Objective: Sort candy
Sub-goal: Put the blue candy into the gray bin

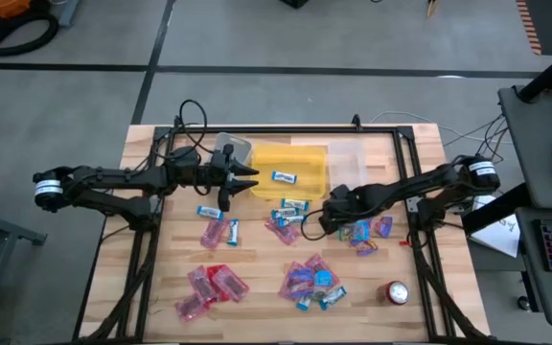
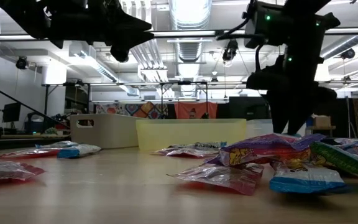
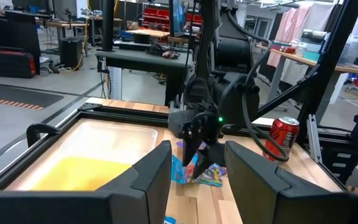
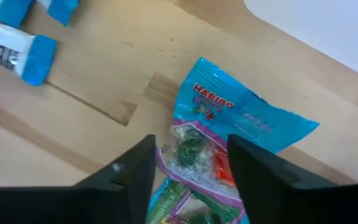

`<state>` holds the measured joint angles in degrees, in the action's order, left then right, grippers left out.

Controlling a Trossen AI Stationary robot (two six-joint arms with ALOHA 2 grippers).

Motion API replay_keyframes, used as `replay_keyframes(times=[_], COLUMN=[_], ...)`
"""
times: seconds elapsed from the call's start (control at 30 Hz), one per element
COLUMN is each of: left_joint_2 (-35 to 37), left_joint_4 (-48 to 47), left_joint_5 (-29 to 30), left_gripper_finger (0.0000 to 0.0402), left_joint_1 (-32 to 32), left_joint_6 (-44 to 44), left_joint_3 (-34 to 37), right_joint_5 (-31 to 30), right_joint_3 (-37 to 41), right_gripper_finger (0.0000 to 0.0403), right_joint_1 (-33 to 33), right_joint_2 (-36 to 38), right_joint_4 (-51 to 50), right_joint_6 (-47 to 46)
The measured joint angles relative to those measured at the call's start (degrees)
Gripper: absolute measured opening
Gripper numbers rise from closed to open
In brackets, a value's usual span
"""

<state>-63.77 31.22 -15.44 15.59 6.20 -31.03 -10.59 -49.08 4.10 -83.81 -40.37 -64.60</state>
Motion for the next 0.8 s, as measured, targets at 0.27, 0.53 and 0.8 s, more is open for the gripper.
replay_keyframes(times=[0.27, 0.53, 0.8], left_joint_2=[0.0, 0.0, 0.18], left_joint_4=[0.04, 0.04, 0.0], left_joint_5=[0.0, 0.0, -0.05], left_gripper_finger=[0.0134, 0.0134, 0.0134], left_joint_1=[-0.02, 0.01, -0.02], left_joint_6=[0.0, 0.02, 1.24], left_joint_3=[0.02, 0.04, 0.02], right_joint_5=[-0.91, -0.25, 2.27], right_joint_3=[-0.05, -0.89, -1.64], right_gripper_finger=[0.0231, 0.0104, 0.0022], right_joint_1=[-0.85, -0.74, -0.76], right_joint_2=[-7.21, -8.69, -2.53], right_joint_4=[1.9, 3.43, 3.01], right_joint_6=[0.62, 1.14, 5.65])
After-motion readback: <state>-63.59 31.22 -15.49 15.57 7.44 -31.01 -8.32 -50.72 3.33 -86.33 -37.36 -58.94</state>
